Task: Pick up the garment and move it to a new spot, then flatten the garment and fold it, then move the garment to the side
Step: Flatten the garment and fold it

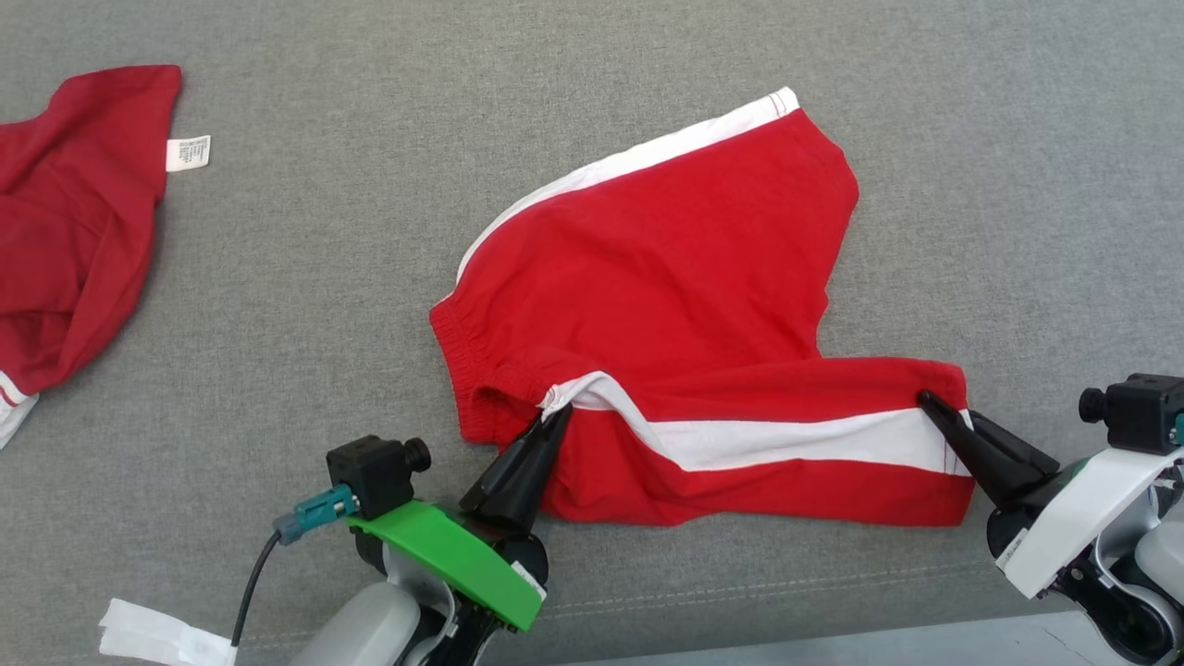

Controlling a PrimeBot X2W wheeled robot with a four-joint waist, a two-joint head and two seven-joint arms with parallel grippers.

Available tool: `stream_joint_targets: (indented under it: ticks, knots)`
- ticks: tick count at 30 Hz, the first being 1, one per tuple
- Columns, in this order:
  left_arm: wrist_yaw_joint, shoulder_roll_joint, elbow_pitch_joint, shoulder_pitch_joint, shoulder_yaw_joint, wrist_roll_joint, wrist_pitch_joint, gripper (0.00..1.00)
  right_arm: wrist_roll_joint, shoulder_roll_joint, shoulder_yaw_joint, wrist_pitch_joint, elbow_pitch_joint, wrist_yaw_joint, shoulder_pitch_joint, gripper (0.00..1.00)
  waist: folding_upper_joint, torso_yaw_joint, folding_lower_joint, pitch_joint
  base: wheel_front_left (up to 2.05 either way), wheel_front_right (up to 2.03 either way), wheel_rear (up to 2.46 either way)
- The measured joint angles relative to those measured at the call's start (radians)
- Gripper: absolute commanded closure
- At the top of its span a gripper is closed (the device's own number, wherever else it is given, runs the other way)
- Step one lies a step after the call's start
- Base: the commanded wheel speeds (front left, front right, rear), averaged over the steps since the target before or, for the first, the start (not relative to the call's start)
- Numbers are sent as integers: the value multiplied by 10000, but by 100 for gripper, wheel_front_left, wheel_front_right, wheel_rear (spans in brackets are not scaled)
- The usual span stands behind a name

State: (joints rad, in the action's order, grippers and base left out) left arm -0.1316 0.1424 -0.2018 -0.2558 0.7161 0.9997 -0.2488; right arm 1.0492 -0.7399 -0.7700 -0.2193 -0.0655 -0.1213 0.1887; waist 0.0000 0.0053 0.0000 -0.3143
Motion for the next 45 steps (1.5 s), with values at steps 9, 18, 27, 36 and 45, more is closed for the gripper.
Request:
stream_joint_targets:
  ticks: [9,18,27,36,45]
  knots:
    - [0,-10,-2,-3,-4,2,0,100,98,31,-326,2,-54,-6,-343,70,0,123,0,55,0,0,0]
    - [0,198,-23,-2,-42,2,0,100,274,-71,-407,90,142,-15,-341,100,0,65,0,178,0,0,0]
    - [2,1028,460,62,82,90,0,100,1678,-441,117,67,1292,-17,-588,100,0,-49,0,498,0,0,0]
    - [2,2669,3668,580,109,1388,1308,100,2997,-1551,1072,-188,5277,-17,-1173,100,0,-150,0,1325,0,0,0]
    - [755,4562,5536,-729,-1218,2780,3710,100,3816,-2213,2627,-192,5720,-17,-532,100,0,-298,0,1154,0,0,0]
